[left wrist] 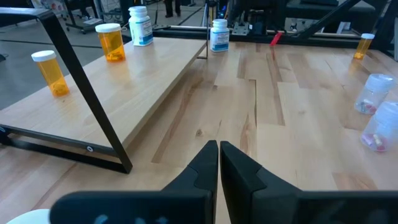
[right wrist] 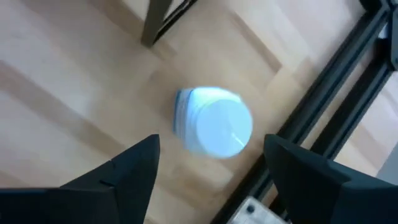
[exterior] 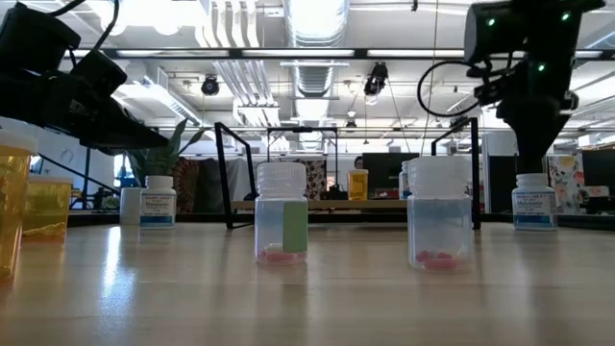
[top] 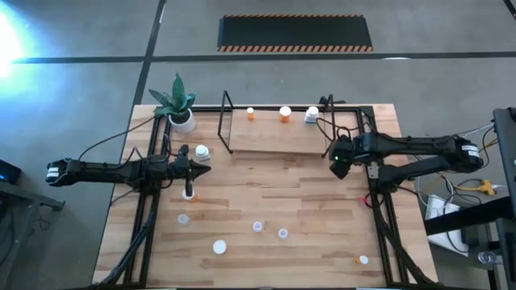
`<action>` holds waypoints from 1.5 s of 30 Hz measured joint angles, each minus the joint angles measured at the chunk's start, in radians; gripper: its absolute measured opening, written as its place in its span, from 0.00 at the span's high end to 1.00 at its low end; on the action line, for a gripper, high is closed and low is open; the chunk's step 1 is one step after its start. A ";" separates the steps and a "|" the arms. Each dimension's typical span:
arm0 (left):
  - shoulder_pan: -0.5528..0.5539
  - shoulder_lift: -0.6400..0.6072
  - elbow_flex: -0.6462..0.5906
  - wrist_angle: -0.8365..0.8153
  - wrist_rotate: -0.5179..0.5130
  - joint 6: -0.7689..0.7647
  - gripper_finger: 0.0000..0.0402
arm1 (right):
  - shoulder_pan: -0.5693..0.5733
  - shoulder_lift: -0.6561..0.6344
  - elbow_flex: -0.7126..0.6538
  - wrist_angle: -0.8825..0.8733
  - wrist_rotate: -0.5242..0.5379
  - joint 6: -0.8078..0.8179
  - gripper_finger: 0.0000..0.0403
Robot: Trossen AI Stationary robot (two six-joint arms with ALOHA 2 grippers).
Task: Pick and place medicine bottles onto shelf by color
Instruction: Put the right white medicine bottle on the shelf aligned with the other white medicine bottle
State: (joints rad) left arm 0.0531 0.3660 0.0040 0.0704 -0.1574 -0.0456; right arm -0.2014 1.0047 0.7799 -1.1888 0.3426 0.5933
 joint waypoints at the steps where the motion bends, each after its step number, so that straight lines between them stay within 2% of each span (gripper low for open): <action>1: 0.000 0.000 0.000 0.000 0.000 0.000 1.00 | -0.023 0.006 -0.002 0.001 0.001 -0.021 0.30; 6: 0.000 0.000 0.000 0.000 0.000 0.000 1.00 | -0.106 0.021 -0.002 -0.001 0.024 -0.094 0.26; 11: 0.000 0.000 0.000 0.000 0.000 0.000 1.00 | -0.138 0.029 -0.002 0.015 0.010 -0.169 0.25; 23: 0.000 0.000 0.000 0.000 0.000 0.000 1.00 | -0.144 0.037 -0.014 0.042 -0.128 -0.211 0.31; 27: 0.000 0.000 0.000 0.000 0.000 0.000 1.00 | -0.143 0.037 -0.013 0.045 -0.202 -0.239 0.33; 35: 0.000 0.000 0.000 0.000 0.000 0.000 1.00 | -0.077 0.020 -0.010 0.047 -0.279 -0.260 0.38; 38: 0.000 0.000 0.000 0.000 0.000 0.000 1.00 | -0.035 0.002 -0.001 0.064 -0.342 -0.240 0.40; 43: 0.000 0.000 0.000 0.000 0.000 0.000 1.00 | 0.063 -0.001 0.002 0.191 -0.457 -0.153 0.42; 45: 0.000 0.000 0.000 0.000 0.000 0.000 1.00 | 0.119 0.014 0.002 0.253 -0.463 -0.123 0.42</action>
State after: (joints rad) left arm 0.0528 0.3660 0.0041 0.0704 -0.1577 -0.0455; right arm -0.0826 1.0183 0.7815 -0.9359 -0.1208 0.4703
